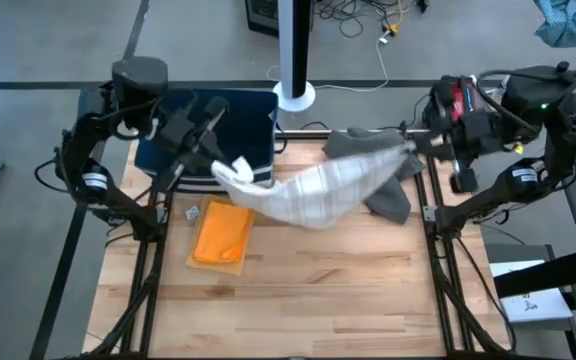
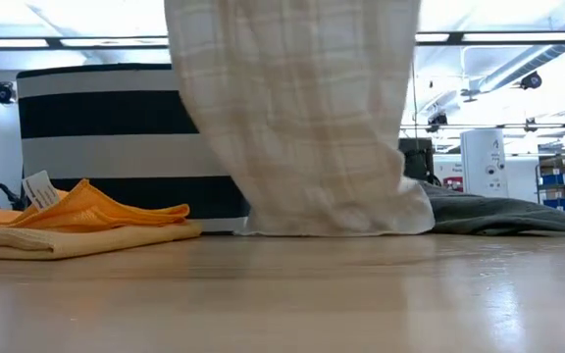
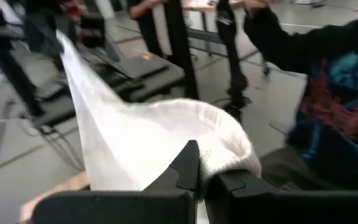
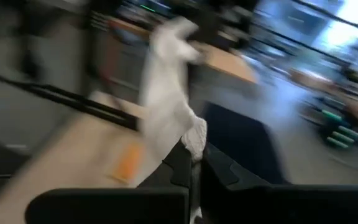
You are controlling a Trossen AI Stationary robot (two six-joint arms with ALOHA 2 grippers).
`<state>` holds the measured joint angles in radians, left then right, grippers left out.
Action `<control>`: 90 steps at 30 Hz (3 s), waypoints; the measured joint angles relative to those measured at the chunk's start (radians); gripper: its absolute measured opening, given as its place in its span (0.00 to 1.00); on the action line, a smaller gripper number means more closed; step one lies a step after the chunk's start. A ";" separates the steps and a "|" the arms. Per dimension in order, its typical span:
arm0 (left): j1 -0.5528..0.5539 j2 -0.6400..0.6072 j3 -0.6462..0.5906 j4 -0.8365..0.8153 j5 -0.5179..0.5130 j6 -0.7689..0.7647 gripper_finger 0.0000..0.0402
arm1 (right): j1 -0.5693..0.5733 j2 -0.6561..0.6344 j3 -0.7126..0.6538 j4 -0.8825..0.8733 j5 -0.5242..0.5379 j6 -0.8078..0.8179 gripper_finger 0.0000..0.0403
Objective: Fold towel
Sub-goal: Fold the white patterned kitchen towel
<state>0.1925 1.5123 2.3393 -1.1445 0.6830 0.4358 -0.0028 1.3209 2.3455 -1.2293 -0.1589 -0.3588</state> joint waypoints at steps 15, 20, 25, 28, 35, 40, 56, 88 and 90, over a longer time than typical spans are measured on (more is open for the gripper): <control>-0.255 0.004 -0.040 0.001 -0.153 -0.047 0.00 | 0.213 0.096 0.000 0.014 -0.089 0.061 0.01; -0.271 0.004 -0.134 0.011 -0.175 -0.058 0.00 | 0.238 0.148 0.000 -0.066 0.247 0.131 0.01; -0.237 -0.003 -0.338 0.140 -0.205 -0.065 0.00 | 0.206 0.223 -0.013 -0.315 0.681 0.273 0.01; -0.170 -0.007 -0.430 0.230 -0.342 -0.107 0.00 | 0.161 0.252 -0.049 -0.329 0.915 0.344 0.01; -0.012 -0.073 -0.406 0.425 -0.569 -0.186 0.00 | 0.053 0.239 -0.043 -0.127 1.229 0.074 0.01; 0.018 -0.111 -0.255 0.533 -0.569 -0.226 0.00 | 0.038 0.190 0.006 0.256 1.333 -0.219 0.01; -0.141 -0.151 -0.127 0.466 -0.291 -0.267 0.00 | 0.206 -0.002 0.010 0.478 0.296 -0.039 0.01; 0.022 -0.068 -0.265 0.739 -0.942 -0.210 0.00 | 0.064 0.071 0.008 0.338 1.261 -0.342 0.01; 0.026 -0.063 -0.212 0.723 -0.893 -0.210 0.00 | 0.061 0.058 0.010 0.373 1.262 -0.376 0.01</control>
<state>0.2188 1.4491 2.1269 -0.4214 -0.2100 0.2254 0.0582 1.3786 2.3550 -0.8564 1.1029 -0.7347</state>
